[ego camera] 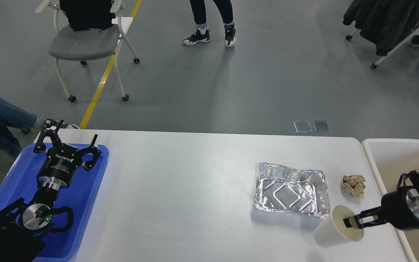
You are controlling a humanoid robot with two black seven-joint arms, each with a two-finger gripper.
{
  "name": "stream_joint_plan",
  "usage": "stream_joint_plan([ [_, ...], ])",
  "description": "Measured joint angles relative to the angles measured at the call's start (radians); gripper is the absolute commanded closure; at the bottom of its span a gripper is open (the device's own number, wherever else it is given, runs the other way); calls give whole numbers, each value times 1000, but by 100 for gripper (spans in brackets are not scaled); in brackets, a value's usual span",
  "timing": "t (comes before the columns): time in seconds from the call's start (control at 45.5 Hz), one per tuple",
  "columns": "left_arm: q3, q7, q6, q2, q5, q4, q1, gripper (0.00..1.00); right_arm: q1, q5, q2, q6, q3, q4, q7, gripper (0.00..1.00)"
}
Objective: Tidy desktop
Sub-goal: 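Lift the paper cup with the right gripper over the white bin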
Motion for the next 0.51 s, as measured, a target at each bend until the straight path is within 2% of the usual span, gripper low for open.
stream_joint_plan([
  [0.505, 0, 1, 0, 0, 0, 0, 0, 1, 530, 29, -48, 450, -59, 49, 2, 100],
])
